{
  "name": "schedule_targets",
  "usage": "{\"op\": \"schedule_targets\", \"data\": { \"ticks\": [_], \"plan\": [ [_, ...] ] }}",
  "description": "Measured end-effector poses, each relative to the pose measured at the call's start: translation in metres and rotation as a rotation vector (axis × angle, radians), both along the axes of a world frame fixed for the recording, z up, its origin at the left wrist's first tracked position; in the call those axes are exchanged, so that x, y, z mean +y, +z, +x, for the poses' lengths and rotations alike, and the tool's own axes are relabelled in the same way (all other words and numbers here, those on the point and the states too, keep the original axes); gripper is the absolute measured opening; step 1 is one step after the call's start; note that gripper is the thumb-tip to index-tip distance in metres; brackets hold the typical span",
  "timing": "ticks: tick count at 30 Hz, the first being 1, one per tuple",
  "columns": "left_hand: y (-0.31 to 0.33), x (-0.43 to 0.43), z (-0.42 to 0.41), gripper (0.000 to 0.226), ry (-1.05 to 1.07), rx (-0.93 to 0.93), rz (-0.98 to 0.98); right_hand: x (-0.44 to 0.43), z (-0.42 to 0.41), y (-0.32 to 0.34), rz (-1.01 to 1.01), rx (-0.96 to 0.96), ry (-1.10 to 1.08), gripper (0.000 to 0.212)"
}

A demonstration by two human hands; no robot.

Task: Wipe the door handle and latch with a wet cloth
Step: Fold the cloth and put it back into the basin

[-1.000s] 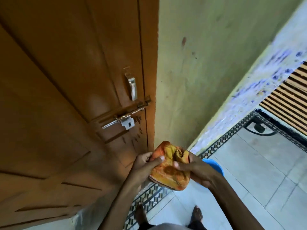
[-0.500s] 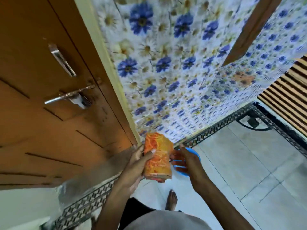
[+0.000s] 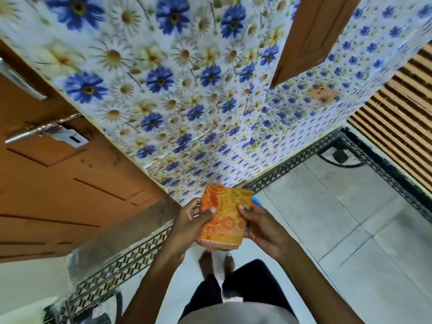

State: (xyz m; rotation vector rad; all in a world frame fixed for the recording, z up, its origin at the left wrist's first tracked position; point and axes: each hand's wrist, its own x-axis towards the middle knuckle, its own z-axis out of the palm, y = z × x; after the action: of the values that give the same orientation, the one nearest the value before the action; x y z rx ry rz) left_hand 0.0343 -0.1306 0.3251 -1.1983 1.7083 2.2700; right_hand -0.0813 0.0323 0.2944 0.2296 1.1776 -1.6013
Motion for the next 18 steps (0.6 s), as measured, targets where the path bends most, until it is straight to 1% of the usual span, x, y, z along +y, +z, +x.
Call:
{"op": "schedule_targets", "data": {
  "ticks": [2, 3, 5, 6, 8, 9, 11, 12, 14, 16, 17, 18],
  "plan": [
    [-0.008, 0.016, -0.012, 0.014, 0.031, -0.006, -0.008, 0.016, -0.01, -0.005, -0.054, 0.031, 0.027, 0.044],
    [-0.014, 0.025, -0.019, 0.013, 0.053, -0.016, -0.019, 0.024, -0.015, -0.01, -0.044, 0.062, 0.058, 0.045],
    [-0.025, 0.042, -0.03, 0.013, 0.095, -0.049, -0.064, 0.034, -0.026, -0.023, 0.059, 0.159, 0.112, 0.054],
    [-0.031, 0.052, -0.037, 0.018, 0.098, -0.065, -0.102, 0.039, -0.033, -0.03, 0.106, 0.195, 0.125, 0.059],
    [-0.049, 0.073, -0.048, 0.038, 0.096, -0.147, -0.15, 0.053, -0.045, -0.043, 0.153, 0.184, 0.134, 0.065],
    [-0.056, 0.081, -0.052, 0.038, 0.091, -0.19, -0.154, 0.06, -0.052, -0.048, 0.151, 0.147, 0.132, 0.065],
    [-0.078, 0.103, -0.062, 0.026, 0.127, -0.245, -0.104, 0.075, -0.074, -0.064, 0.135, 0.045, 0.16, 0.061],
    [-0.091, 0.115, -0.067, 0.03, 0.145, -0.269, -0.076, 0.082, -0.085, -0.072, 0.134, 0.001, 0.176, 0.058],
    [-0.126, 0.138, -0.075, 0.048, 0.184, -0.305, -0.029, 0.094, -0.103, -0.092, 0.133, -0.047, 0.234, 0.052],
    [-0.172, 0.159, -0.084, 0.053, 0.224, -0.345, -0.036, 0.105, -0.121, -0.126, 0.189, -0.012, 0.295, 0.043],
    [-0.195, 0.167, -0.089, 0.049, 0.22, -0.386, -0.067, 0.11, -0.13, -0.147, 0.231, 0.023, 0.329, 0.038],
    [-0.213, 0.173, -0.095, 0.041, 0.2, -0.421, -0.112, 0.115, -0.138, -0.17, 0.29, 0.074, 0.377, 0.037]
  ]
}}
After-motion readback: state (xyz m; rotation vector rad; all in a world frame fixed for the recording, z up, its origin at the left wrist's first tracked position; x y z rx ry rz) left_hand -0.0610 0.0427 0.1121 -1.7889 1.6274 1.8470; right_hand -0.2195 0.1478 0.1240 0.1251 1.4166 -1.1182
